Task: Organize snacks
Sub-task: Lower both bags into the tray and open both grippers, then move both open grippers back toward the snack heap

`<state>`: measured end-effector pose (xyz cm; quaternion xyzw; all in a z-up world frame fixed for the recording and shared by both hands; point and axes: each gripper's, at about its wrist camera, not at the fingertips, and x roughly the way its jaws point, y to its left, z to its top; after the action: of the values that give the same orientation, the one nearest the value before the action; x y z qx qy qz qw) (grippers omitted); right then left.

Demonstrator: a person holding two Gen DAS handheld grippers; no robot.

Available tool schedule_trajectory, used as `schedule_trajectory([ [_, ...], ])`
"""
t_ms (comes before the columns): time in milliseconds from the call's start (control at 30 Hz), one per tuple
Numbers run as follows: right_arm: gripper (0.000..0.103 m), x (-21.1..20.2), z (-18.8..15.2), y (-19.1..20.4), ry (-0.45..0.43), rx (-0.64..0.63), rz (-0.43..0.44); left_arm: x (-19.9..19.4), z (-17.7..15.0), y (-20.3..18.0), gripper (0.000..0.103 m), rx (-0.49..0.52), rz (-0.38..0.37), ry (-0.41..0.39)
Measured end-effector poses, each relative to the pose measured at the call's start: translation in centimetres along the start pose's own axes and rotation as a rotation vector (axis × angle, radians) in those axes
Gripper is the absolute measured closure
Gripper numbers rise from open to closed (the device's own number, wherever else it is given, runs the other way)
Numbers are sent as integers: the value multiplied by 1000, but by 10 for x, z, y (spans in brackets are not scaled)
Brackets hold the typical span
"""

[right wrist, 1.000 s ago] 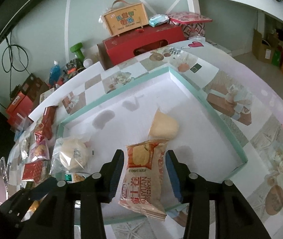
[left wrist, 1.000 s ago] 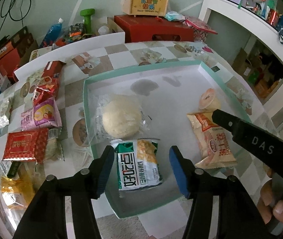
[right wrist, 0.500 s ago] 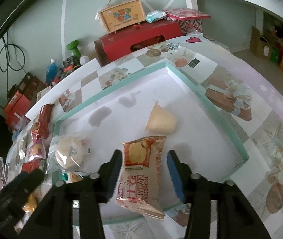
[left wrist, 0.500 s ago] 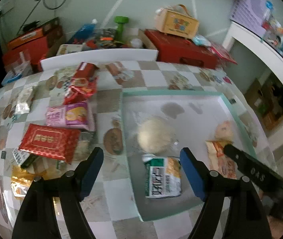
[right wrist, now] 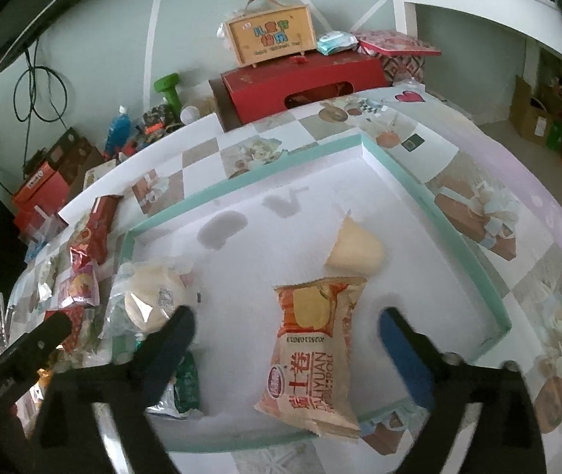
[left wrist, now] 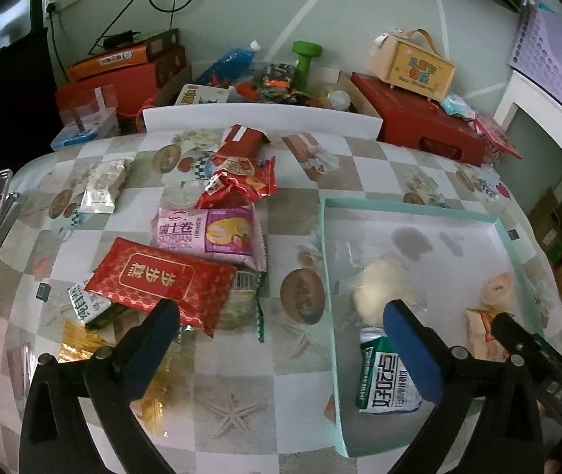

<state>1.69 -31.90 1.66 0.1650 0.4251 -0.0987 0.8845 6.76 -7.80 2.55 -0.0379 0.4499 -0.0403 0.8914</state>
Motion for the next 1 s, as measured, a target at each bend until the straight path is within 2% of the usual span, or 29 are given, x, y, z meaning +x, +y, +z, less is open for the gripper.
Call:
schedule_trajectory([
  [267, 0, -2, 2, -3, -20, 15, 1, 1, -1, 1, 0, 3, 6, -11],
  [500, 0, -4, 5, 4, -22, -21, -41, -3, 1, 6, 0, 13, -44, -13],
  [700, 0, -9, 5, 15, -53, -28, -79, -9, 2, 23, 0, 14, -11, -16],
  [867, 0, -14, 3, 35, -88, -57, 19, -19, 6, 49, 1, -41, 9, -42],
  [1000, 0, -12, 1, 57, -91, -88, 66, -30, 9, 73, 1, -61, 73, -77],
])
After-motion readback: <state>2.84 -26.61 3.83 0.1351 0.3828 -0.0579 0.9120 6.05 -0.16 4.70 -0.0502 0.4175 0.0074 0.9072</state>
